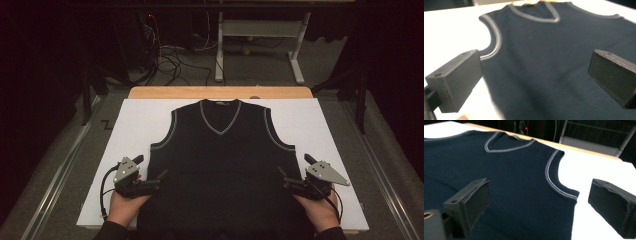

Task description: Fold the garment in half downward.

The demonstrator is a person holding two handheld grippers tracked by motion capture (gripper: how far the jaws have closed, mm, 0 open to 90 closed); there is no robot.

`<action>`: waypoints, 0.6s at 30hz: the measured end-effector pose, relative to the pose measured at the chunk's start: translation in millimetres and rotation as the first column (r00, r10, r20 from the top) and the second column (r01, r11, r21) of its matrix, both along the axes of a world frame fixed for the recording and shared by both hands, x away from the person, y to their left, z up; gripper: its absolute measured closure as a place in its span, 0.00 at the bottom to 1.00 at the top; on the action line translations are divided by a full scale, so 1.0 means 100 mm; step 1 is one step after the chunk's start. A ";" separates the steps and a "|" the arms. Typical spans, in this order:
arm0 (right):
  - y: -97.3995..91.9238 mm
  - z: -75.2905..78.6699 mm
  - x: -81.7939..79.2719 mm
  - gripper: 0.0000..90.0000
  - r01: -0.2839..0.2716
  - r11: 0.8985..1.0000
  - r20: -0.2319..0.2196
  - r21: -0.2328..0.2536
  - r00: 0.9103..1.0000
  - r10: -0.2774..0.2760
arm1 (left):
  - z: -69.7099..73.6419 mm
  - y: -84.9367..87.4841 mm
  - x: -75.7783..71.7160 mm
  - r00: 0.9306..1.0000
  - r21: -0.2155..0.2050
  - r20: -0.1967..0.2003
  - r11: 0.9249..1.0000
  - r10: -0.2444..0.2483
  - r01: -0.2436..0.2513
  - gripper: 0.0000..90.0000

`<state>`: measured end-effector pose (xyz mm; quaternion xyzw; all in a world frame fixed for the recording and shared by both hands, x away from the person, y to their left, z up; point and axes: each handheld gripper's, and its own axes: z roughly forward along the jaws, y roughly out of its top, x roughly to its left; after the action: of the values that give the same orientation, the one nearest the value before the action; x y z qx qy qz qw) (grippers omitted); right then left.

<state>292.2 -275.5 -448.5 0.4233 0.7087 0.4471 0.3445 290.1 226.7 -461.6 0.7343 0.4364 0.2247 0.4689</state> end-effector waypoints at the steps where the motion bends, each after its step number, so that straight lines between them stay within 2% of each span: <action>1: 0.00 0.00 0.01 0.07 0.006 1.000 -0.013 -0.003 1.000 -0.006 | 0.00 0.01 0.01 1.000 -0.001 -0.017 1.000 0.003 -0.003 0.00; 2: -0.01 0.00 0.02 0.07 0.011 1.000 -0.023 -0.010 1.000 -0.011 | -0.01 0.02 0.03 0.999 0.000 -0.037 1.000 0.011 -0.011 0.00; 5: -0.03 -0.01 0.04 0.09 0.025 1.000 -0.060 -0.018 0.998 -0.026 | -0.03 0.04 0.08 0.995 0.036 -0.088 0.999 0.042 -0.039 0.00; 7: -0.06 -0.03 0.06 0.13 0.039 0.999 -0.100 -0.012 0.994 -0.041 | -0.06 0.09 0.11 0.991 0.018 -0.132 0.999 0.033 -0.031 0.08; 9: -0.09 -0.04 0.08 0.16 0.050 0.999 -0.130 -0.013 0.990 -0.051 | -0.09 0.11 0.13 0.985 0.023 -0.165 0.999 0.045 -0.042 0.14; 11: -0.13 -0.06 0.10 0.20 0.059 0.998 -0.170 -0.019 0.983 -0.061 | -0.11 0.13 0.15 0.978 0.037 -0.198 0.998 0.059 -0.053 0.19; 13: -0.18 -0.08 0.13 0.25 0.071 0.997 -0.220 -0.009 0.973 -0.071 | -0.13 0.14 0.17 0.972 0.038 -0.227 0.998 0.058 -0.051 0.22; 16: -0.24 -0.12 0.16 0.33 0.065 0.998 -0.281 -0.001 0.958 -0.063 | -0.17 0.12 0.20 0.962 0.074 -0.266 0.996 0.067 -0.049 0.29; 17: -0.26 -0.13 0.17 0.35 0.056 0.998 -0.293 -0.007 0.954 -0.055 | -0.19 0.12 0.21 0.956 0.079 -0.284 0.996 0.068 -0.047 0.31; 18: -0.26 -0.13 0.17 0.35 0.056 0.998 -0.293 -0.007 0.954 -0.055 | -0.19 0.12 0.21 0.956 0.079 -0.284 0.996 0.068 -0.047 0.32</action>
<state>309.0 -301.9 -461.8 0.5048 0.7394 0.3702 0.2477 311.2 238.6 -480.2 0.7623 0.5126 0.1451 0.3676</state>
